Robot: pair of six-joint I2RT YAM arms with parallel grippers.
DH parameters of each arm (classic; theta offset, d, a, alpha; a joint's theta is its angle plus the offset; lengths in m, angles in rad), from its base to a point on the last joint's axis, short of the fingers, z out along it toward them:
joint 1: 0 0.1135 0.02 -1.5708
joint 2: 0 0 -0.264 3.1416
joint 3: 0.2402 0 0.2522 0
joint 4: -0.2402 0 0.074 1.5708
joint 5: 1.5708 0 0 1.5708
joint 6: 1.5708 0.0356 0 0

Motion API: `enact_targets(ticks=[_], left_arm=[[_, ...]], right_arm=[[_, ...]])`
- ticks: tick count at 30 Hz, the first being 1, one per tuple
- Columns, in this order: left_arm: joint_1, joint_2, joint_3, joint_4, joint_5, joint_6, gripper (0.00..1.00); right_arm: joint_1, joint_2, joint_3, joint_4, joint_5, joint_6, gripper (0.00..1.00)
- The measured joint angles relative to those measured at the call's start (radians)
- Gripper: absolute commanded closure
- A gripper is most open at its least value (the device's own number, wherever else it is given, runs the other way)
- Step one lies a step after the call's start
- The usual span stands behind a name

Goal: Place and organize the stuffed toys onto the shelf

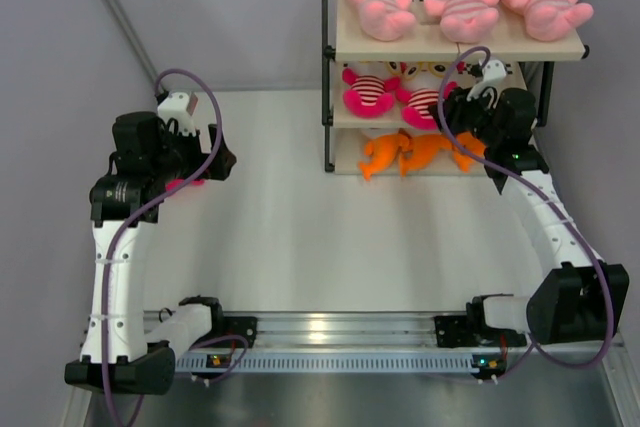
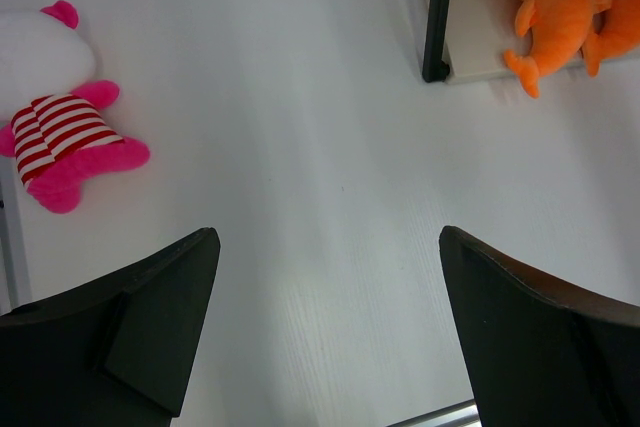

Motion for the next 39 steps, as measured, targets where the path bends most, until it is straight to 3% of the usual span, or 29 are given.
enact_targets(ticks=[6,19,23,25,29,34,39], left_arm=[[0.000,0.000,0.000,0.000,0.001,0.000,0.02],[0.000,0.013,0.009,0.000,0.028,0.014,0.02],[0.000,0.006,0.007,0.000,0.023,0.039,0.02],[0.000,-0.010,-0.010,-0.001,-0.003,0.069,0.02],[-0.001,-0.032,-0.062,0.002,-0.141,0.138,0.01],[0.037,-0.003,-0.174,0.005,-0.340,0.219,0.02],[0.116,0.060,-0.220,0.000,-0.389,0.252,0.02]], right_arm=[[0.000,-0.001,0.000,-0.002,0.057,-0.003,0.34],[0.001,-0.153,0.000,-0.129,0.114,-0.034,0.29],[0.008,-0.209,0.000,-0.168,0.119,-0.024,0.36],[0.015,-0.248,-0.011,-0.182,0.128,0.003,0.54],[0.040,-0.331,-0.069,-0.204,0.129,0.081,0.68],[0.066,-0.340,-0.127,-0.201,0.116,0.168,0.73],[0.067,-0.208,-0.131,-0.164,0.118,0.208,0.75]])
